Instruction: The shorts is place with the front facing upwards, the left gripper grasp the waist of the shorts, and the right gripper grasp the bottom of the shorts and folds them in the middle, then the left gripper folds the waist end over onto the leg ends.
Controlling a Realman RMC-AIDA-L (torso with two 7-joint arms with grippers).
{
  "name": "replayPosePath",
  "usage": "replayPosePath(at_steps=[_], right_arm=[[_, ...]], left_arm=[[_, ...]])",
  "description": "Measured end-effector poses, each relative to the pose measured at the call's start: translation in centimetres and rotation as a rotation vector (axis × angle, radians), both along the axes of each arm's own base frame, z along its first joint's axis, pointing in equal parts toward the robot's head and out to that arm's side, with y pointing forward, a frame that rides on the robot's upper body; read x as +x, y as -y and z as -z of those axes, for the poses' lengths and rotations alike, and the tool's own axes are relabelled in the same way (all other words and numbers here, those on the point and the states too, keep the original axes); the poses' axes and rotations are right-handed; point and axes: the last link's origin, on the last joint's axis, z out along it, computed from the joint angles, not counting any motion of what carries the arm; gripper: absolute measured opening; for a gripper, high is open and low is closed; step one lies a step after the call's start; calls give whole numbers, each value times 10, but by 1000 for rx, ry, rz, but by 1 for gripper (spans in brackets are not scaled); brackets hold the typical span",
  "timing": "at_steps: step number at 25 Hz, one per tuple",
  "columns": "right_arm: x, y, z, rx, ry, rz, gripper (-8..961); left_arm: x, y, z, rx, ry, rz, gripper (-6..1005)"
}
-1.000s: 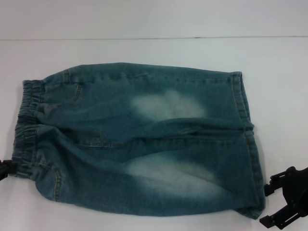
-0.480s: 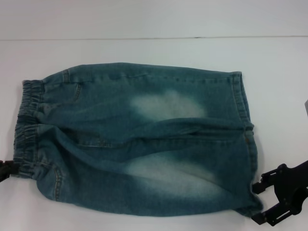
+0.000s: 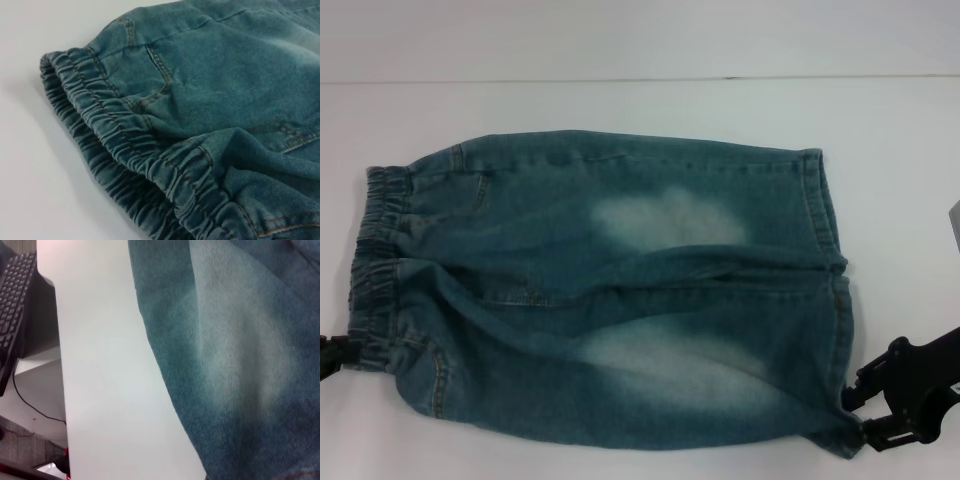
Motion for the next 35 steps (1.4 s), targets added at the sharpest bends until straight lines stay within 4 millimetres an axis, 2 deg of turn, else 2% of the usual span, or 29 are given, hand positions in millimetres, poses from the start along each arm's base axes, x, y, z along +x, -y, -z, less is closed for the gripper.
replayPosePath(at_steps=[8, 11, 16, 23, 28, 35], right_arm=[[2, 0, 3, 7, 14, -17, 363], [4, 0, 2, 14, 18, -24, 125], [4, -1, -4, 37, -14, -51, 37], [-3, -3, -23, 86, -106, -105, 38], [-11, -13, -40, 190, -152, -144, 39], [-27, -30, -49, 336, -242, -213, 40]], left_arm=[[-2, -1, 5, -17, -12, -2, 56], [-2, -1, 5, -20, -14, -4, 56], [-2, -1, 5, -15, -12, -4, 56], [5, -2, -1, 5, 20, 19, 57], [15, -5, -19, 87, 91, 56, 57], [28, -17, -25, 129, 129, 110, 58]])
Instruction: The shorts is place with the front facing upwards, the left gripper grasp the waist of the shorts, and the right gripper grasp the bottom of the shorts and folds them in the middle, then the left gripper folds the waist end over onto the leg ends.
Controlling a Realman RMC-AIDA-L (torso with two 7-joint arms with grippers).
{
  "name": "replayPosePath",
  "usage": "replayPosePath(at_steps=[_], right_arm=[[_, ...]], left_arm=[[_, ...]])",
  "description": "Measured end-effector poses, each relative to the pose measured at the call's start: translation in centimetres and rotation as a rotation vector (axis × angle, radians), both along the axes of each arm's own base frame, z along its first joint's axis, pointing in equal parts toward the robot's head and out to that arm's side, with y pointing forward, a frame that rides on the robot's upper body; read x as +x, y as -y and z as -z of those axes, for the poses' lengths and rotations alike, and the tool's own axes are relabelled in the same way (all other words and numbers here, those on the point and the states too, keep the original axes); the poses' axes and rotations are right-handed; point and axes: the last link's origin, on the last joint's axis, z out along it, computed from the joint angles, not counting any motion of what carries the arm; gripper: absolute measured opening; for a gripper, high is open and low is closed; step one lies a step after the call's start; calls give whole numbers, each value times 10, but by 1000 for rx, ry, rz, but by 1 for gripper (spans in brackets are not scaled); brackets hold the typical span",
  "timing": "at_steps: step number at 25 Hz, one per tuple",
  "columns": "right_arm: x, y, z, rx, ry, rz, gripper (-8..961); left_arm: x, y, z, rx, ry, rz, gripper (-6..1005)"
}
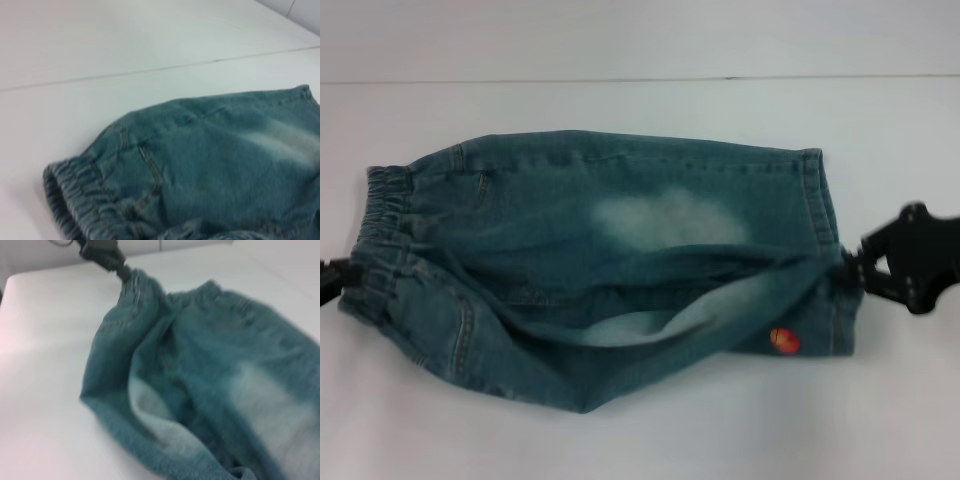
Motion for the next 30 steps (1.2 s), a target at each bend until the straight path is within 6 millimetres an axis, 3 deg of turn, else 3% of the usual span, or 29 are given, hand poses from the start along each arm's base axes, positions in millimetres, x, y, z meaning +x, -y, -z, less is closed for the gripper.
replayPosePath(at_steps=[7, 12, 23, 30], right_arm=[[-8, -20, -6, 141, -51, -5, 40], [-3, -37, -12, 280, -53, 31, 40], [14, -74, -7, 519, -40, 128, 38], [16, -86, 9, 555, -6, 129, 31]], left_arm=[[8, -17, -9, 75, 16, 19, 58], [4, -30, -16, 171, 0, -7, 59], [1, -59, -18, 304, -59, -35, 60], [7, -80, 2, 296, -115, -18, 60]])
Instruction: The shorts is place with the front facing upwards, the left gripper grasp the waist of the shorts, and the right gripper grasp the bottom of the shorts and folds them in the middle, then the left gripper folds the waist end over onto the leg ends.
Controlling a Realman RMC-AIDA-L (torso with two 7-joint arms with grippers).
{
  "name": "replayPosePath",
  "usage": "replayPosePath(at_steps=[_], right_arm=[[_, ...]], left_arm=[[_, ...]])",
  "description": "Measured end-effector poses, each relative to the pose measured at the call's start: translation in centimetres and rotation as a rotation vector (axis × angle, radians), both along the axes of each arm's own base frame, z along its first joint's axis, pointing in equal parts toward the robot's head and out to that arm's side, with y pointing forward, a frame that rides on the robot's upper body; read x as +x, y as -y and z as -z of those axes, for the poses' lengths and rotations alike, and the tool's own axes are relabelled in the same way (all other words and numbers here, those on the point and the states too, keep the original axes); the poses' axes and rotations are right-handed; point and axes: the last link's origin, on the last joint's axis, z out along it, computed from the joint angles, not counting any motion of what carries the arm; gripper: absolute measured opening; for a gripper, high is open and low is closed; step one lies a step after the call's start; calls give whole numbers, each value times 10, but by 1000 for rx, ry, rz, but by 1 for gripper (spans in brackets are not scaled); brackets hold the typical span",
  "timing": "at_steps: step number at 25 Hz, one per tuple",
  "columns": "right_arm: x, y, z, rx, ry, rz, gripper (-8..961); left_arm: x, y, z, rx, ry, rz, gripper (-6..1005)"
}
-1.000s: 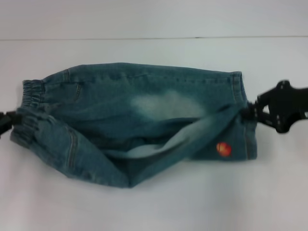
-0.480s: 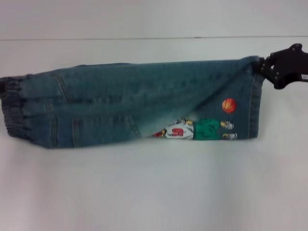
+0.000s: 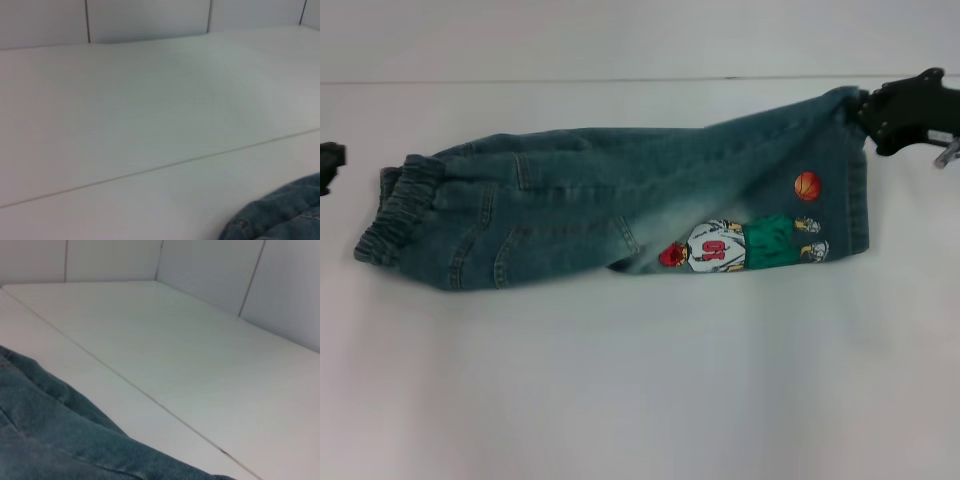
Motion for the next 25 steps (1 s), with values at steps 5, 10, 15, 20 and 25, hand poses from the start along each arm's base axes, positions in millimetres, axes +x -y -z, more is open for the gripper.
replayPosePath(at_steps=[5, 10, 15, 20, 25], right_arm=[[-9, -9, 15, -16, 13, -23, 25], [-18, -20, 25, -6, 35, -30, 21], [-23, -34, 35, 22, 85, -3, 28], [-24, -36, 49, 2, 143, 3, 58], [-21, -35, 55, 5, 159, 37, 87]], left_arm=[[8, -12, 18, -34, -28, 20, 61], [10, -14, 21, -30, -22, 23, 61], [5, -2, 16, 38, 45, 45, 61], [-2, 16, 13, 93, 101, 114, 62], [-7, 32, 15, 118, 159, 158, 91]])
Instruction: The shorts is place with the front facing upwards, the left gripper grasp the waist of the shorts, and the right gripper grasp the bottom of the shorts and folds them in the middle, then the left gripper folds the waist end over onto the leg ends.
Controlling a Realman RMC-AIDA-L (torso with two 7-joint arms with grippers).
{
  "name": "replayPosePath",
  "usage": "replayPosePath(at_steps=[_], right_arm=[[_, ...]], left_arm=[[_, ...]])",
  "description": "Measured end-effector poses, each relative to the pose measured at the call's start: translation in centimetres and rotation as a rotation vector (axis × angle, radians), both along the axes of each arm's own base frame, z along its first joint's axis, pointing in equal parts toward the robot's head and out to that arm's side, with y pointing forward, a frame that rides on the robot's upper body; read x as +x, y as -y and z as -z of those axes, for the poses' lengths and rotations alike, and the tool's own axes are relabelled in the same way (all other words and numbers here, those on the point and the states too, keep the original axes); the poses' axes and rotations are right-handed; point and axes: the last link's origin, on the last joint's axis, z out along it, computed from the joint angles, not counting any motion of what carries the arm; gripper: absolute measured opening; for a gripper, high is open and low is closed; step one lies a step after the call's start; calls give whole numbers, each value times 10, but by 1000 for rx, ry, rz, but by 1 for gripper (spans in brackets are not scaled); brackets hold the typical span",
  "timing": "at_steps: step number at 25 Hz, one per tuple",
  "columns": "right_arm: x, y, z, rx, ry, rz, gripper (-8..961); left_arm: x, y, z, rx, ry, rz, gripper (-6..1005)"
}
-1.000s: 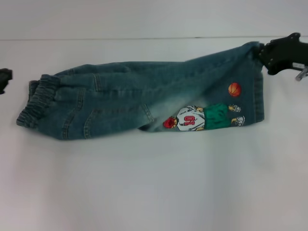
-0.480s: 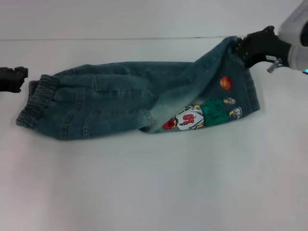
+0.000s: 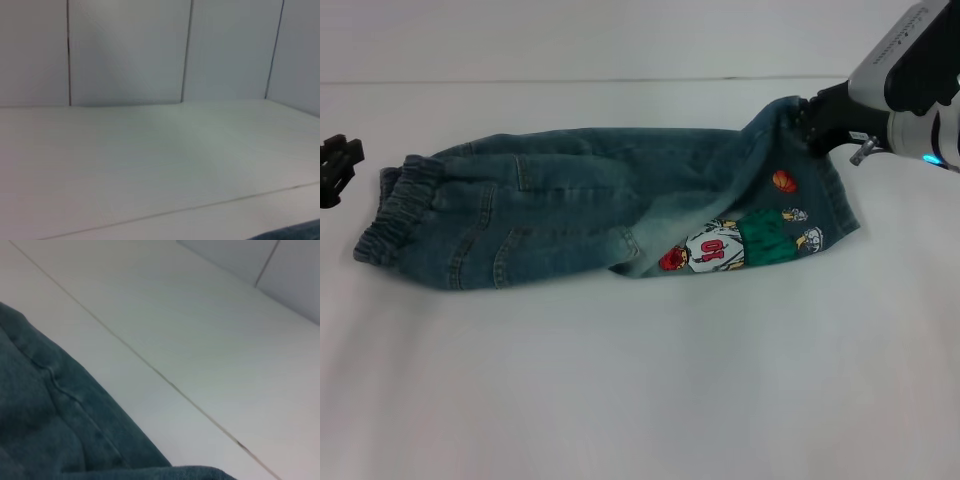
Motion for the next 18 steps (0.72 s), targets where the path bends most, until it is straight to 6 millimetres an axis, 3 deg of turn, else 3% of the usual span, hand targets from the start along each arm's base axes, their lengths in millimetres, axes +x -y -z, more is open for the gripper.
replayPosePath(at_steps=[8, 18], right_arm=[[14, 9, 7, -14, 21, 37, 135], [37, 23, -12, 21, -14, 94, 583]], left_arm=[[-11, 8, 0, 36, 46, -27, 283], [-12, 10, 0, 35, 48, -27, 591]])
